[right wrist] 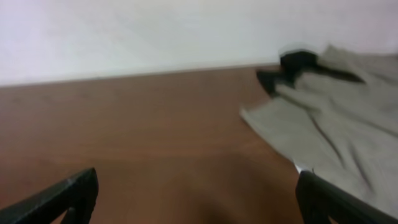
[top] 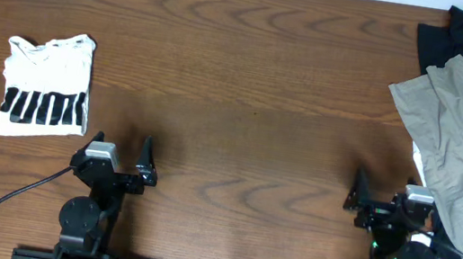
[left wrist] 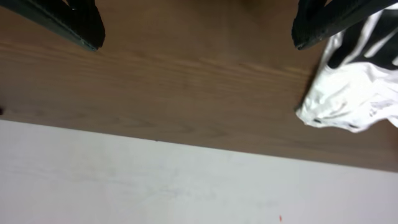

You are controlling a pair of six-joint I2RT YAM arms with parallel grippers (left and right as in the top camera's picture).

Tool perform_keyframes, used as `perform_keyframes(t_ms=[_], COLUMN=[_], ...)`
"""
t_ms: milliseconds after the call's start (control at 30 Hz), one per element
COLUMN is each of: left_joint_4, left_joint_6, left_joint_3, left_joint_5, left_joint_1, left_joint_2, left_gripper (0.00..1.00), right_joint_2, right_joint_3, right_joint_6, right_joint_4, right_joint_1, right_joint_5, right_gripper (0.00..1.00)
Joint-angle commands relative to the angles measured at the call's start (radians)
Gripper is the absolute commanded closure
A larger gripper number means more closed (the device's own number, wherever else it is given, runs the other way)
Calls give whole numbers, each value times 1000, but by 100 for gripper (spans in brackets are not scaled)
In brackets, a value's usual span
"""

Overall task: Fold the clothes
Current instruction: 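Reach the right gripper to the khaki shorts pile and grasp the hem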

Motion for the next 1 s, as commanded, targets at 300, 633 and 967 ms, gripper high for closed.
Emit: perform_keyframes(t_ms=[300, 633, 967], left_joint_4=[-347, -465, -471], left_joint_6=[-103, -104, -104], left_joint_3=[375, 640, 641], left_joint_5=[77, 341, 348], left_joint_1=[-2, -2, -2], left_joint_2=[327, 695, 745], left_gripper=[2, 2, 2], right_joint_2=[419, 947, 1402], right_joint_3=[418, 763, 797], right_joint_6=[87, 47, -73], right_joint_4=[-393, -454, -97], right_joint_1=[-6, -33, -144], right_joint_5=[274, 126, 210], right_gripper=[1, 1, 1])
